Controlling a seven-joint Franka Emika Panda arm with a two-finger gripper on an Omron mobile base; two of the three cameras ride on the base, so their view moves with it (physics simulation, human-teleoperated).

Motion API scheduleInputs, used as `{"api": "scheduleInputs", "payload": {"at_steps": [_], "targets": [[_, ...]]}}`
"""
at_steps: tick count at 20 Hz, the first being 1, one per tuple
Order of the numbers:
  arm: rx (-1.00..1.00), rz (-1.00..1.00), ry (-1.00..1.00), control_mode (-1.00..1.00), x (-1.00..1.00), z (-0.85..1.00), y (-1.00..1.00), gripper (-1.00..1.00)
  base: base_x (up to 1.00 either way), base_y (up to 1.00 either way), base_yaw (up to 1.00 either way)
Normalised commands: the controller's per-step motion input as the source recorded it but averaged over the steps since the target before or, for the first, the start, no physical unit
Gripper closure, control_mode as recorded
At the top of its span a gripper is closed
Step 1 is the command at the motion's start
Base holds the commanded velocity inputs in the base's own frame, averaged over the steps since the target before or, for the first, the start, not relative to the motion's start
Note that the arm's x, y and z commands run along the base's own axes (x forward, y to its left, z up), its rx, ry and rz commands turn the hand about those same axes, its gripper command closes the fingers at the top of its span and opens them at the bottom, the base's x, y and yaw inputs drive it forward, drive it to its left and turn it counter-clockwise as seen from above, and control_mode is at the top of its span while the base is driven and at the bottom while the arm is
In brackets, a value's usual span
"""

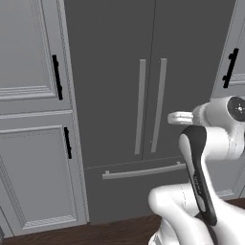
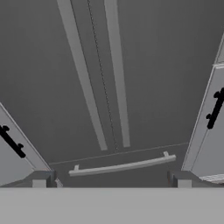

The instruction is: Grab a lemon wedge from the fridge and one ice cube from the ice bowl, and put them in the glass of lemonade.

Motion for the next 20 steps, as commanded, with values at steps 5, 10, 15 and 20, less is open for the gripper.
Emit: {"api": "scheduleInputs", "payload": {"at_steps": [5,10,15,20], "targets": [[-0.07,0.04,0.11,-1.0,0.89,0.23,0.0,-1.0,0.0,0.0,0.0],[-0.16,0.07,0.24,-1.0,0.6,0.42,-0.03,-1.0,0.0,0.0,0.0],[-0.01,0.01,-0.07,-1.0,0.34,-0.26,-0.33,-1.0,0.0,0.0,0.0],[0.02,0.0,-0.08,-1.0,0.64,-0.22,-0.19,-1.0,0.0,0.0,0.0]]}}
